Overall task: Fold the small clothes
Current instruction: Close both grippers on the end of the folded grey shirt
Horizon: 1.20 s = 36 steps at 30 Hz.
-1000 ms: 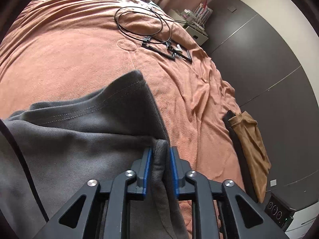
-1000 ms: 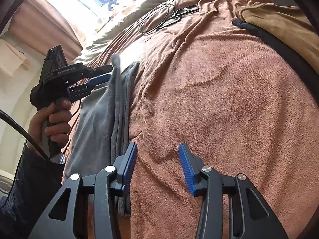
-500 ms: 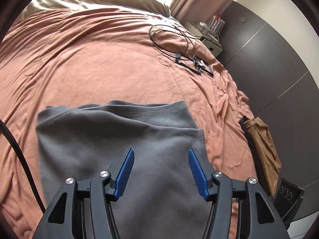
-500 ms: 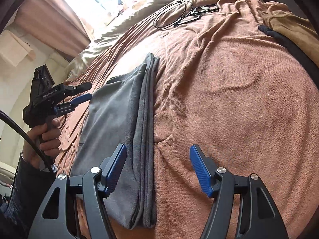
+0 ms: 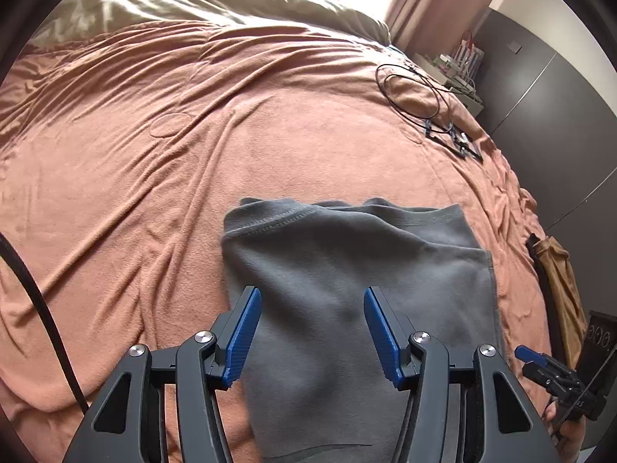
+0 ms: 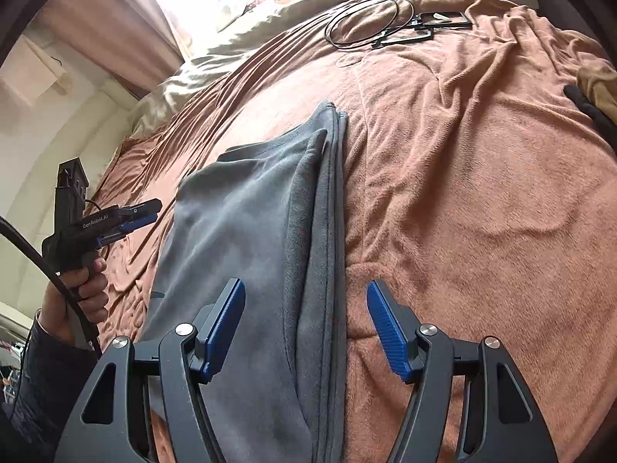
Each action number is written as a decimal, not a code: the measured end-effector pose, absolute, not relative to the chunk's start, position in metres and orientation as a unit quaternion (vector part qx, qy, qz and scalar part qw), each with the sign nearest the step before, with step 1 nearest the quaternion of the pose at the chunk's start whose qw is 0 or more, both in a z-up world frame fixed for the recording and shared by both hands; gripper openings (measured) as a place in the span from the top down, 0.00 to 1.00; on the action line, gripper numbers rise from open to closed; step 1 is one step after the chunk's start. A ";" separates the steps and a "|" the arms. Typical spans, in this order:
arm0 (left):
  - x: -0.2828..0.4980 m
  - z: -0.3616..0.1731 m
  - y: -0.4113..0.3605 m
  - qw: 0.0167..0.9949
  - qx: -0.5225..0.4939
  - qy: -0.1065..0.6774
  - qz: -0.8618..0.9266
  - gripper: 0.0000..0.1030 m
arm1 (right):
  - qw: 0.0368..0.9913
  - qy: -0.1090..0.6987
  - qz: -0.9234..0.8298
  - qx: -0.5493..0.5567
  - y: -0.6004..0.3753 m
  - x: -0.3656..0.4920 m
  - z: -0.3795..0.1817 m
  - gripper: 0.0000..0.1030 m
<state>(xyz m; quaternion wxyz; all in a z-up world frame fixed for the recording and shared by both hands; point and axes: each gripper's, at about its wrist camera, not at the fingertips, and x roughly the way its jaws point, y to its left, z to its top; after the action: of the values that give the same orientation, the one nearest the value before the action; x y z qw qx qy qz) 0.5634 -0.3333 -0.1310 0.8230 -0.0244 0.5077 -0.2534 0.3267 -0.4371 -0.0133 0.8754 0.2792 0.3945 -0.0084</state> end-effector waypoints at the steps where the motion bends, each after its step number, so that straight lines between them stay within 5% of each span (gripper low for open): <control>1: 0.567 -0.134 -0.332 0.823 -0.020 0.509 -0.250 0.44 | 0.875 0.397 -0.009 0.277 -0.437 0.334 -0.014 0.38; 15: 0.616 -0.189 -0.347 0.816 0.015 0.536 -0.217 0.29 | 0.863 0.443 -0.041 0.239 -0.438 0.431 -0.028 0.38; 19: 0.626 -0.191 -0.345 0.825 -0.003 0.527 -0.204 0.28 | 0.864 0.443 -0.055 0.233 -0.442 0.444 -0.031 0.54; 23: 0.640 -0.192 -0.336 0.831 -0.036 0.523 -0.185 0.29 | 0.864 0.432 -0.068 0.247 -0.450 0.444 -0.032 0.65; 30: 0.647 -0.187 -0.321 0.832 -0.064 0.524 -0.172 0.43 | 0.862 0.427 -0.059 0.265 -0.453 0.437 -0.035 0.67; 36: 0.633 -0.173 -0.300 0.810 -0.121 0.532 -0.216 0.43 | 0.857 0.405 -0.013 0.318 -0.470 0.426 -0.026 0.66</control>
<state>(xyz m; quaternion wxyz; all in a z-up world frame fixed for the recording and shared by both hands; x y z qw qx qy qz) 0.6333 -0.3003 -0.1732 0.8100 -0.1213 0.5317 -0.2156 0.4260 -0.4700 -0.0263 0.8570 0.3179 0.4054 -0.0127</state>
